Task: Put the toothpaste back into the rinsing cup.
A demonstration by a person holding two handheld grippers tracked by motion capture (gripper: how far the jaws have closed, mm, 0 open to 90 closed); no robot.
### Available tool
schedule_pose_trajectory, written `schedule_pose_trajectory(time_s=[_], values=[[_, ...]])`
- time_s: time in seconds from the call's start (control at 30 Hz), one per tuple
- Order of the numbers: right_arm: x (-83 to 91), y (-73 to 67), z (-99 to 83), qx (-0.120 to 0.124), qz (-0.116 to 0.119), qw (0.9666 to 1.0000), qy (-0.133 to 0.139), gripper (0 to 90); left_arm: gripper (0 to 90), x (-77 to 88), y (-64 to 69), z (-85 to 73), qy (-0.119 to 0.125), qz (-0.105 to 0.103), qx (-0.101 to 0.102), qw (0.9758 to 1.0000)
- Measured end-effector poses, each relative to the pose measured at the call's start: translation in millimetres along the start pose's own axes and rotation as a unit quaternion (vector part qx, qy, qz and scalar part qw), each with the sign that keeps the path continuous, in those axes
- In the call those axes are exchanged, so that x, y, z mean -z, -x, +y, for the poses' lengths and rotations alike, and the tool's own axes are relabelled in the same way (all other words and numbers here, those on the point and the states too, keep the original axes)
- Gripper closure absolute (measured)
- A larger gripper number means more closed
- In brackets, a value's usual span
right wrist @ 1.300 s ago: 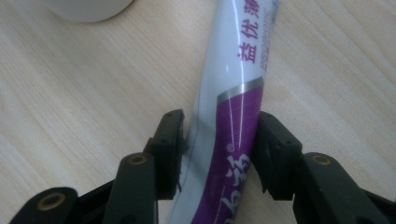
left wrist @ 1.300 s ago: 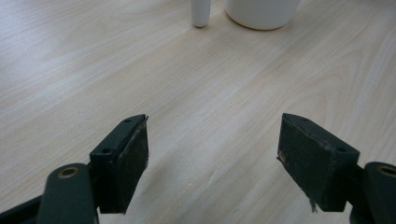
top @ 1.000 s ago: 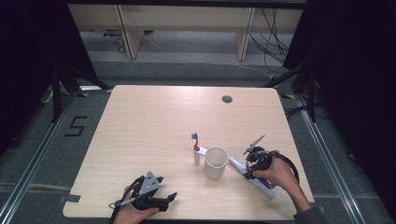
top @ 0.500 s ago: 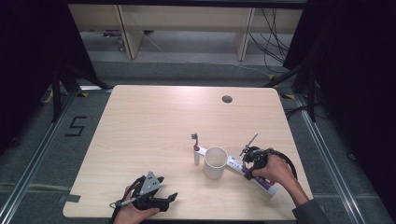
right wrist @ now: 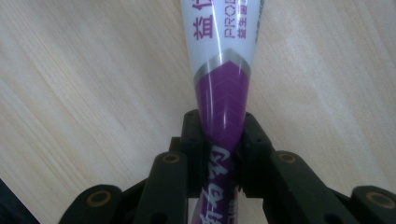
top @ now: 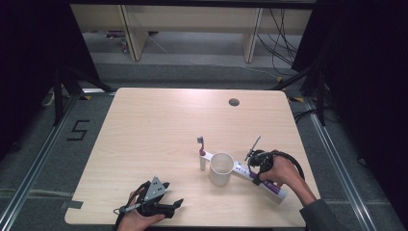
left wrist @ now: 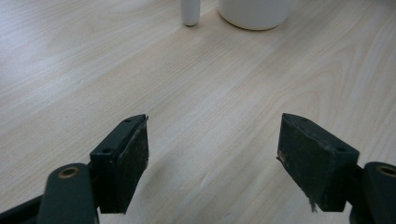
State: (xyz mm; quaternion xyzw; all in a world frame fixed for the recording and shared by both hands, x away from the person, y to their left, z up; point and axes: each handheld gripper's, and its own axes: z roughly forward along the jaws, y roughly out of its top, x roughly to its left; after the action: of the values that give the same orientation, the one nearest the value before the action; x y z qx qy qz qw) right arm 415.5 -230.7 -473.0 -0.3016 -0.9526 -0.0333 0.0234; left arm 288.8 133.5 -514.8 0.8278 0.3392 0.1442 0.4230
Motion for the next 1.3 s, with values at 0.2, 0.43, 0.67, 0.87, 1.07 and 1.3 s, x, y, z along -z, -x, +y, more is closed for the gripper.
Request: schedule_pose_trajectory(time_s=[0.2, 0.43, 0.67, 0.87, 1.07, 1.3], values=[[2.7, 0.7, -1.9, -0.014, -0.011, 0.9996, -0.02, 76.1, 24.5, 0.4, -0.8, 0.3, -0.005, -0.001, -0.008, 1.0], [2.5, 3.0, -5.1, -0.001, -0.015, 0.9997, -0.018, 76.3, 24.5, 0.2, -0.9, 0.4, -0.006, -0.001, -0.008, 0.9999], [6.7, 7.9, -13.2, 0.007, -0.025, 0.9996, -0.008, 76.4, 24.5, 0.3, -1.3, 0.6, -0.004, -0.003, -0.009, 0.9999], [27.8, 19.8, -28.4, 0.002, -0.033, 0.9983, 0.048, 76.5, 24.6, -0.3, -1.8, 0.8, 0.0, -0.003, -0.006, 1.0], [53.4, 27.2, -44.8, -0.031, -0.03, 0.9895, 0.138, 76.5, 24.8, 0.1, -1.4, 1.0, 0.005, 0.001, 0.001, 1.0], [68.2, 35.4, -57.5, -0.059, -0.027, 0.9759, 0.208, 76.4, 24.9, 0.0, -2.3, 0.9, 0.005, 0.0, -0.001, 1.0]])
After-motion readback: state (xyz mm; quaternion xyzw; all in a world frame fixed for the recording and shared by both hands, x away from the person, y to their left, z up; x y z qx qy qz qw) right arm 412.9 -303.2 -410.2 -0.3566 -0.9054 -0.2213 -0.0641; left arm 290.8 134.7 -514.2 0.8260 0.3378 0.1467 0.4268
